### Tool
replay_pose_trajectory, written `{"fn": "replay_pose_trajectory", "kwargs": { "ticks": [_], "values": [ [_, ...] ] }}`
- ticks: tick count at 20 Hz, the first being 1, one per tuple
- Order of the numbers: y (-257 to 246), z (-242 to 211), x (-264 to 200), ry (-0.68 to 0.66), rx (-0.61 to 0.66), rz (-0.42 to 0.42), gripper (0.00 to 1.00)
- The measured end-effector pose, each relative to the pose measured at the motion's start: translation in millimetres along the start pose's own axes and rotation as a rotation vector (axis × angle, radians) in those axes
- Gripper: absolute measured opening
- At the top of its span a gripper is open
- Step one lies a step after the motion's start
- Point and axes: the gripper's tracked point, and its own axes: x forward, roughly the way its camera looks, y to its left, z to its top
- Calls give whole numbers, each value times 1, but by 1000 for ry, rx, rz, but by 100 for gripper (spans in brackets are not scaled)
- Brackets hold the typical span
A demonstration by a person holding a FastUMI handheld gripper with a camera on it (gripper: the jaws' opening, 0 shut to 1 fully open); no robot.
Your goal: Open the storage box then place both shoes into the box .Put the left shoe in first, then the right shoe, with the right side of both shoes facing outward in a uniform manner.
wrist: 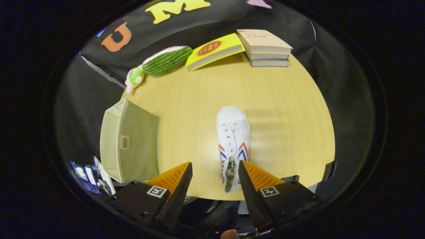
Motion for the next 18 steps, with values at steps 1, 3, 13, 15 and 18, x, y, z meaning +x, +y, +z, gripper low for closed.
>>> {"fn": "replay_pose_trajectory", "kwargs": {
  "ticks": [1,3,13,15,18],
  "values": [
    [-11,-4,10,17,-8,-12,87],
    [-26,-12,27,61,-12,-19,87],
    [-51,-27,78,188,-59,-4,76],
    [-46,-29,85,211,-30,22,67],
    [-46,-29,88,225,-12,7,39]
  ]
}}
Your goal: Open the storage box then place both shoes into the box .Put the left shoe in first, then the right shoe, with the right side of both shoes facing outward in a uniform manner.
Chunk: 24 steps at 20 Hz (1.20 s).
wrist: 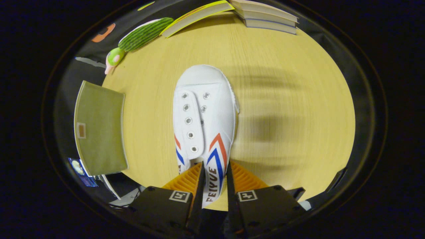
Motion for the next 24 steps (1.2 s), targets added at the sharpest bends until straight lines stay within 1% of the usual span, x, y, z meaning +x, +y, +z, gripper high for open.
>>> {"fn": "replay_pose_trajectory", "kwargs": {
  "ticks": [1,2,3,4,5,6,11,13,16,18,21,24],
  "values": [
    [-2,-1,0,-3,-5,-5,35],
    [-2,0,-2,-4,-9,-7,28],
    [-3,1,-3,-8,-6,-7,23],
    [-3,1,-6,-15,11,1,13],
    [1,2,-9,-19,26,18,8],
    [5,-1,-10,-19,45,38,6],
    [32,-21,-26,1,108,120,6],
    [51,-25,-41,-1,134,153,6],
    [80,-21,-73,-40,113,167,6],
    [110,-16,-99,-75,96,183,6],
    [159,-12,-137,-115,77,230,6],
    [210,-11,-162,-135,55,272,6]
  ]
}}
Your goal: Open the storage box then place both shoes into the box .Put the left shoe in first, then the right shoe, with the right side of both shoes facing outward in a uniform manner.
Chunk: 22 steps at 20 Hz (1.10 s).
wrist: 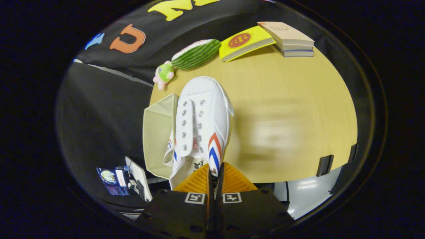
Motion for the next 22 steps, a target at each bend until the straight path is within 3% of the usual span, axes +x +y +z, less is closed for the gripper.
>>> {"fn": "replay_pose_trajectory", "kwargs": {
  "ticks": [5,9,17,21,22],
  "values": [
    [86,-13,23,-12,-41,19,6],
    [127,-27,60,8,-37,3,6],
    [123,-23,102,-21,-42,-121,6],
    [124,-20,111,-37,-23,-119,7],
    [126,-18,112,-47,-26,-113,12]
  ]
}}
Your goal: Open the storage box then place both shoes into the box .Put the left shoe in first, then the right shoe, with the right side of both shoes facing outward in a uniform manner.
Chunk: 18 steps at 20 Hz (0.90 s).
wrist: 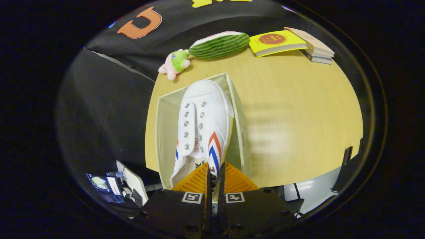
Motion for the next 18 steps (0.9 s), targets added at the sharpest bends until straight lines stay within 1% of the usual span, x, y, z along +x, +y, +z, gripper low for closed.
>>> {"fn": "replay_pose_trajectory", "kwargs": {
  "ticks": [1,2,3,4,6,9,15,18],
  "values": [
    [-1,3,0,-14,-16,-1,16],
    [4,5,-1,-39,-24,19,29],
    [6,5,0,-55,-28,22,37],
    [8,14,-5,-73,-35,28,52],
    [10,19,-12,-119,-60,23,76],
    [2,33,-28,-214,-106,-16,77],
    [-12,53,-74,-402,-109,-60,77],
    [-27,71,-113,-564,-117,-116,77]
  ]
}}
